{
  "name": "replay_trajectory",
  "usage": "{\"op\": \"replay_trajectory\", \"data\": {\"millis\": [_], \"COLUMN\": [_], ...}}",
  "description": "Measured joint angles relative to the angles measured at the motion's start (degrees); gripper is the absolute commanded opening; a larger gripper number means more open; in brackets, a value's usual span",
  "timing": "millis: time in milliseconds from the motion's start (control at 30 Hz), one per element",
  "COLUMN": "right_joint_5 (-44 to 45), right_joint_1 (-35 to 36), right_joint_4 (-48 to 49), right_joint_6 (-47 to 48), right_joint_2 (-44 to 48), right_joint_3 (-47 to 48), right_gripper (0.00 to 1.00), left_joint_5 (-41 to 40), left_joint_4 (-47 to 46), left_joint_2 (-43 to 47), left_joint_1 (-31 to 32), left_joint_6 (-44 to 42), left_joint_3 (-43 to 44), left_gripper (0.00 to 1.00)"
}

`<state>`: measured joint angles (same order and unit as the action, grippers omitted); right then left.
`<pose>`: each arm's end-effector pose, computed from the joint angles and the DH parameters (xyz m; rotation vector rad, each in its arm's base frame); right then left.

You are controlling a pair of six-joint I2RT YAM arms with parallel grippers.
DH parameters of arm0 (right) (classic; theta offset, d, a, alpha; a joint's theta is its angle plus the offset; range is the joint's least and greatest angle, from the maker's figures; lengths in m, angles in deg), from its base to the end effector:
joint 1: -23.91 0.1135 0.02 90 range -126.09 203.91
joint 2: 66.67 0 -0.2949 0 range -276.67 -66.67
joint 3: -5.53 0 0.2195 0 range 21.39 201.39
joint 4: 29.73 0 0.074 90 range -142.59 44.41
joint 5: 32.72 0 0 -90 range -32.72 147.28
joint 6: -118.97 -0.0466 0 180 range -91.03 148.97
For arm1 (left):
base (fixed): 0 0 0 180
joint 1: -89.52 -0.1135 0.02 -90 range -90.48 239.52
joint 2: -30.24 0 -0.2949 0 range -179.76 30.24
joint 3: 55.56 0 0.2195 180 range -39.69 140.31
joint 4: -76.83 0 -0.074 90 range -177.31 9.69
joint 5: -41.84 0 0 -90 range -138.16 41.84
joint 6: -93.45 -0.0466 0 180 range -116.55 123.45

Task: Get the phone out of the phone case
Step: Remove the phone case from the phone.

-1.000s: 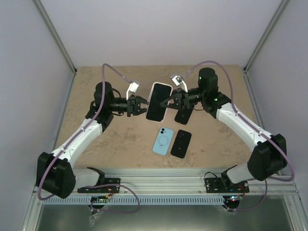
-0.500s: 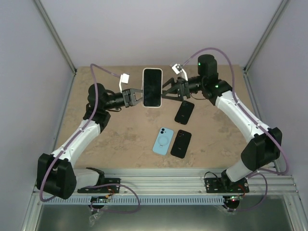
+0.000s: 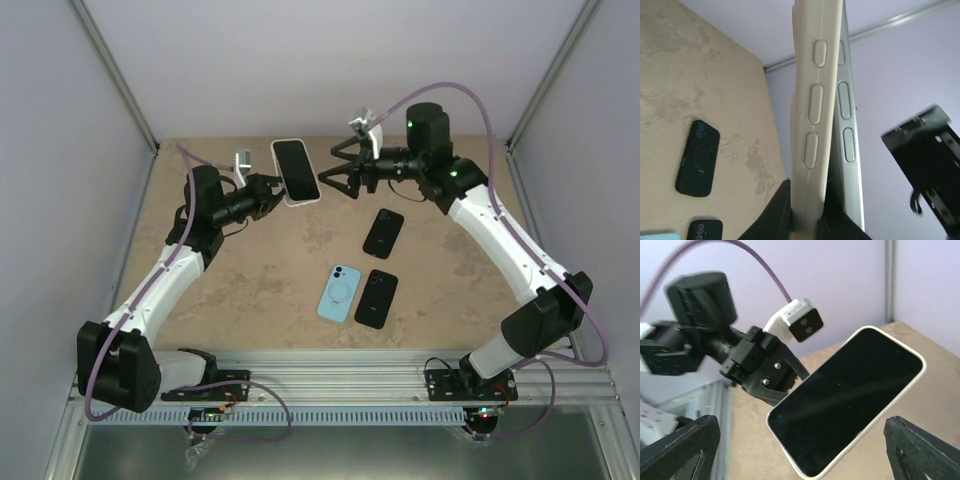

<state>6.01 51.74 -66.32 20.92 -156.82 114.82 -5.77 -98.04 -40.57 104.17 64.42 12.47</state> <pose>0.2718 0.1846 0.4494 -0.9537 1.7001 1.2551 0.2336 -0.0935 0.3664 -0.1535 1.9480 -1.5553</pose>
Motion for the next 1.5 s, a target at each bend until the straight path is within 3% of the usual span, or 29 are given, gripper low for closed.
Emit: {"op": "replay_trajectory", "data": {"millis": [267,600,1367,1500], "right_joint_5": [26.18,46.47,65.35,68.39], "right_joint_1": [11.85,22.27,27.8,28.87], "right_joint_4": [-2.64,-0.68,10.16,14.38], "right_joint_6": [15.82,28.52,42.12,45.53], "right_joint_2": [1.38,1.77,-1.79,-1.79], "right_joint_3": [-1.09,-5.66,-10.43,-13.0], "right_gripper": [0.81,0.72,0.6,0.51], "left_joint_5": [-4.02,-3.87,-3.76,-3.98], "left_joint_4": [4.55,4.2,2.16,2.19], "left_joint_2": [-1.07,-3.21,-3.23,-3.5], "left_joint_1": [-0.92,-1.33,-1.51,-1.7], "left_joint_6": [4.68,9.42,11.5,11.82], "left_joint_3": [0.5,0.48,0.04,-0.13], "left_gripper": [0.0,0.0,0.0,0.0]}}
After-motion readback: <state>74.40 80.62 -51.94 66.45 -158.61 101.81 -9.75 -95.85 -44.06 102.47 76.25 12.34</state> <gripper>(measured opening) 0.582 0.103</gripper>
